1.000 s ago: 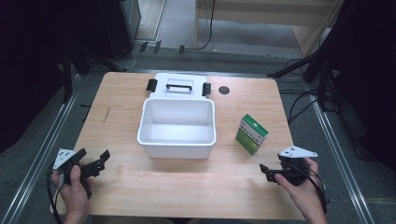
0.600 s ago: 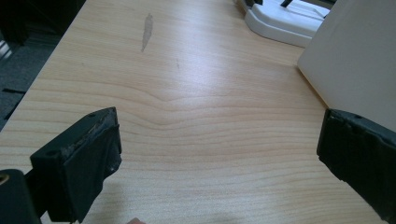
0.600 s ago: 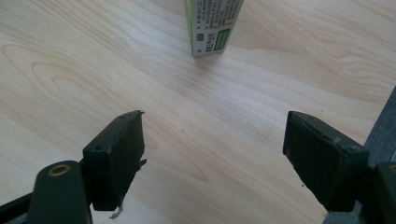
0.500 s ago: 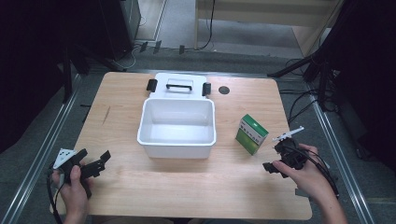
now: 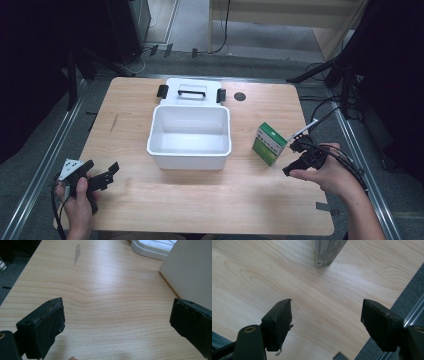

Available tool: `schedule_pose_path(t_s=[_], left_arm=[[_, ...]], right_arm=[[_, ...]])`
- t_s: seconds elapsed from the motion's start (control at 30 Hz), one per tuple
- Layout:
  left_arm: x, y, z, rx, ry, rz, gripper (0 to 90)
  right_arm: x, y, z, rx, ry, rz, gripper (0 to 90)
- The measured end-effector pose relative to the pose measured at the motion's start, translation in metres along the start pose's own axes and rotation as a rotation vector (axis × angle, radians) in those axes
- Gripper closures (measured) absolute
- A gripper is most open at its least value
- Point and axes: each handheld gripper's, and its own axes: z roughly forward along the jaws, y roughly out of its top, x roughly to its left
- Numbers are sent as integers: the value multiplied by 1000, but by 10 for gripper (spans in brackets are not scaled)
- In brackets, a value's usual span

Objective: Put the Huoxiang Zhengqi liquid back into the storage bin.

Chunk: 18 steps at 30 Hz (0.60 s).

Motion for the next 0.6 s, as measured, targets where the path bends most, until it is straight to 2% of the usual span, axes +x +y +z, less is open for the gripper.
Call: schedule_pose_path(t_s=[0.2,0.3,0.43,0.6], left_arm=[[1,0,0,-3,-20,0,7],[1,0,0,-1,-22,2,7],[1,0,0,1,-23,-1,7],[2,0,0,-4,-29,-9,7]], right_arm=[[-2,13,-7,9,-5,-1,289],[-3,20,-11,14,-24,-12,291],[-3,31,-16,25,-6,-19,319],[-1,44,-17,68,38,-64,380]])
